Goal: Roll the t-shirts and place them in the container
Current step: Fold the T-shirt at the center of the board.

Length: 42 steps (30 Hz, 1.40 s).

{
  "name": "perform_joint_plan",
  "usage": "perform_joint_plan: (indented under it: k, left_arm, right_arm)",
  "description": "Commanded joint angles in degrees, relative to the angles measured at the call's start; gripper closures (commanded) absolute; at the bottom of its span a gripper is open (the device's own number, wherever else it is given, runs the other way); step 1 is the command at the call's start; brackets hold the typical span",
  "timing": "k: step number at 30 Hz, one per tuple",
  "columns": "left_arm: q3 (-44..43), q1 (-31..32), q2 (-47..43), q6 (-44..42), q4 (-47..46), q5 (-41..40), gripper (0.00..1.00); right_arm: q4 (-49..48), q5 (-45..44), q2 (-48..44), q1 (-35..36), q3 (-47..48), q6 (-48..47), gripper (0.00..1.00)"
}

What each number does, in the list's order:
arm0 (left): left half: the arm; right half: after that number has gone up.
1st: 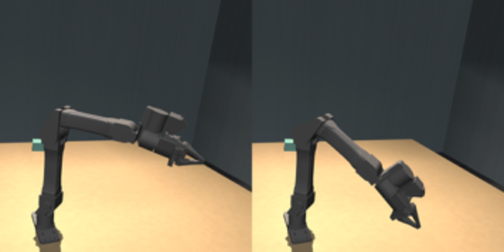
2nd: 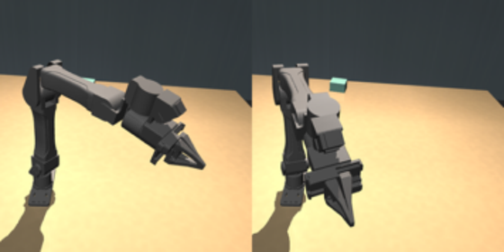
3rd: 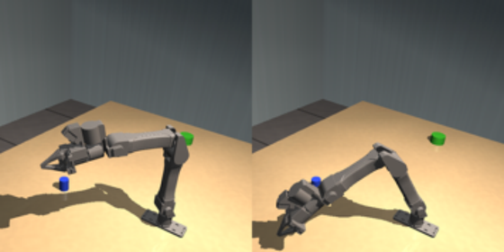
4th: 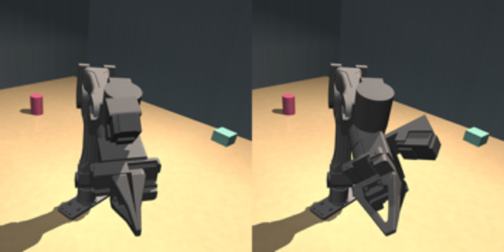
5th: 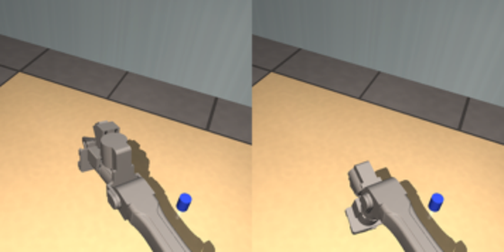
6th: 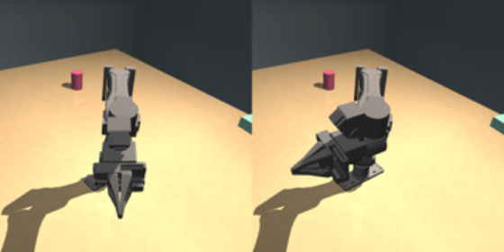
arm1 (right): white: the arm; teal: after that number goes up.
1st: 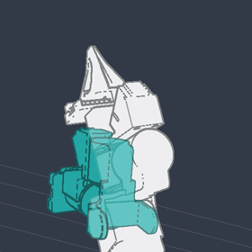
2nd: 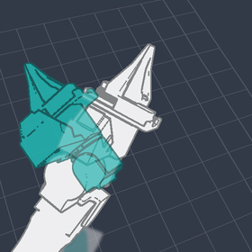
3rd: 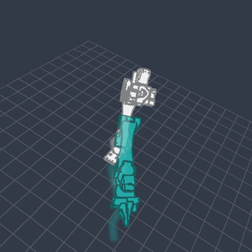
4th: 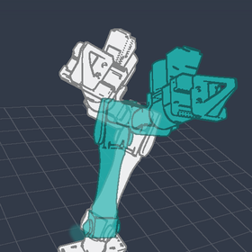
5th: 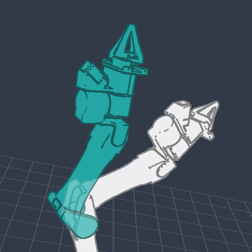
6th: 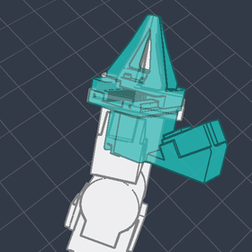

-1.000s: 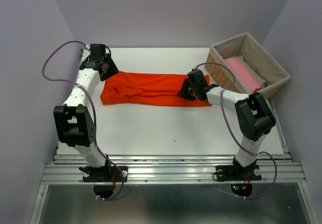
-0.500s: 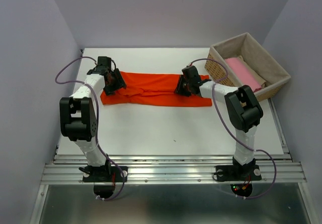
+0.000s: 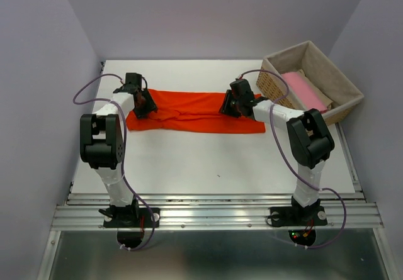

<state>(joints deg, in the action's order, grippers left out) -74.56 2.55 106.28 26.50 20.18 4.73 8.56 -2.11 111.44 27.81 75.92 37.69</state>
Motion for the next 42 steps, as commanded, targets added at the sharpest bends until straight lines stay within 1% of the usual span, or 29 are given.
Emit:
perform_joint_plan:
  k: [1,8,10,12,13,16,17,20,28,37,42]
  left_arm:
    - [-1.55,0.27,-0.02,1.01,-1.99,-0.95,0.46]
    - [-3.30,0.27,1.47,0.74,-1.38,-2.36,0.47]
    - [-3.66,0.27,2.35,0.57,-1.20,-2.53,0.50]
    - [-3.92,0.35,2.62,0.57,-1.03,-2.62,0.55]
    - [-4.10,0.35,2.62,0.57,-1.11,-2.88,0.60]
    - [-4.71,0.62,2.09,0.57,-0.94,-3.50,0.72]
    - [-5.32,0.70,1.92,0.57,-0.68,-3.68,0.82]
    - [-6.90,1.41,1.74,0.57,0.20,-3.77,1.00]
    - [-10.77,3.69,2.53,1.36,0.82,-3.68,1.00]
    - [-17.28,4.92,7.27,2.94,1.79,-3.85,1.00]
    - [-23.06,4.92,11.14,4.70,3.63,-4.12,1.00]
  right_arm:
    - [-0.65,0.17,-2.54,-0.30,-1.21,-0.60,0.60]
    - [-0.65,0.18,-2.45,-0.30,-1.65,-0.16,0.60]
    - [-0.65,0.18,-2.45,-0.30,-1.65,-0.16,0.60]
    - [-0.65,0.00,-2.63,-0.30,-1.83,-0.16,0.60]
    - [-0.56,-0.09,-2.63,-0.30,-1.92,-0.08,0.60]
    - [-0.65,-0.09,-2.80,-0.30,-2.00,-0.08,0.60]
    - [-0.65,0.00,-2.72,-0.30,-2.00,0.10,0.60]
    - [-0.65,0.09,-2.72,-0.30,-2.00,0.28,0.60]
    - [-0.91,0.61,-2.80,-0.30,-1.92,0.10,0.62]
    - [-0.91,0.53,-2.98,-0.30,-2.27,0.10,0.61]
    - [-0.82,0.62,-3.16,-0.30,-2.62,0.19,0.61]
